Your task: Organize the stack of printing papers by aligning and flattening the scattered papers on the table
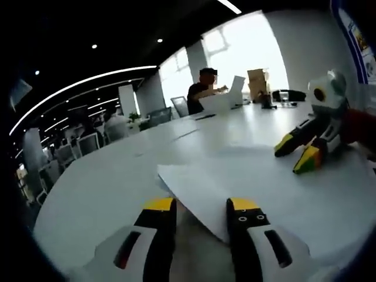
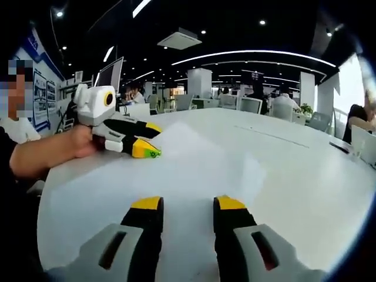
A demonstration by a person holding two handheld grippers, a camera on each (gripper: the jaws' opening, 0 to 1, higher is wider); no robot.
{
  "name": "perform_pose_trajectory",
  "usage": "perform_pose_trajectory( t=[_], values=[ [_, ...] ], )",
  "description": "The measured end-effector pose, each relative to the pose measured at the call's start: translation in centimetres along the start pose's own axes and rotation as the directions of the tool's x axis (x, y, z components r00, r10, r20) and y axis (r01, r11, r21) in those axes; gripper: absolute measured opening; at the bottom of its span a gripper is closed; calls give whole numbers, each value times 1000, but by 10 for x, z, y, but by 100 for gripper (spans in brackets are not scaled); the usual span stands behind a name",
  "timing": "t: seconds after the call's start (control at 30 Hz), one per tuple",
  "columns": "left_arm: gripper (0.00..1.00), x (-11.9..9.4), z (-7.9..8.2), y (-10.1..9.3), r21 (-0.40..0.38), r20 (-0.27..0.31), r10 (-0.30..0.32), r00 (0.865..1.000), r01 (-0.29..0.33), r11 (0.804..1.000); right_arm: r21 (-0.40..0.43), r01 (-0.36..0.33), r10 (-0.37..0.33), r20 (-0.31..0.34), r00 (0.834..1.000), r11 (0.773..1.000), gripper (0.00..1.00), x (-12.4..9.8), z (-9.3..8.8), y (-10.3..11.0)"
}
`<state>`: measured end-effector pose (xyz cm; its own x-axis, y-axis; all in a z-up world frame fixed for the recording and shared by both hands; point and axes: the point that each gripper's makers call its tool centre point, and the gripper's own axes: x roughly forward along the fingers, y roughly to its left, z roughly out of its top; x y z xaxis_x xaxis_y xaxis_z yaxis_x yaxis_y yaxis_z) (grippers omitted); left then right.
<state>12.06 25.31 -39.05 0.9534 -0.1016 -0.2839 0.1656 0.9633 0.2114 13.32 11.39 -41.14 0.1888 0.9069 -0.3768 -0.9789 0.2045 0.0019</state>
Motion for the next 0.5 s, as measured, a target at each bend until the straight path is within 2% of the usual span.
perform_pose_trajectory(
  t=[0.13, 0.23, 0.4, 0.5],
  values=[
    [34, -5, -5, 20, 47, -29, 97, 995, -96, 994, 0, 2, -2, 1, 1000, 1000, 30, 0, 0, 0],
    [35, -7, -3, 18, 58, -20, 102, 995, -101, 993, 0, 3, -3, 1, 1000, 1000, 30, 0, 0, 0],
    [36, -7, 2, 10, 130, -14, 103, 995, -100, 987, 0, 3, -3, 2, 1000, 1000, 30, 0, 0, 0],
    [36, -3, -2, 6, 181, -34, 97, 995, -89, 979, 0, 3, -3, 2, 1000, 1000, 30, 0, 0, 0]
  ],
)
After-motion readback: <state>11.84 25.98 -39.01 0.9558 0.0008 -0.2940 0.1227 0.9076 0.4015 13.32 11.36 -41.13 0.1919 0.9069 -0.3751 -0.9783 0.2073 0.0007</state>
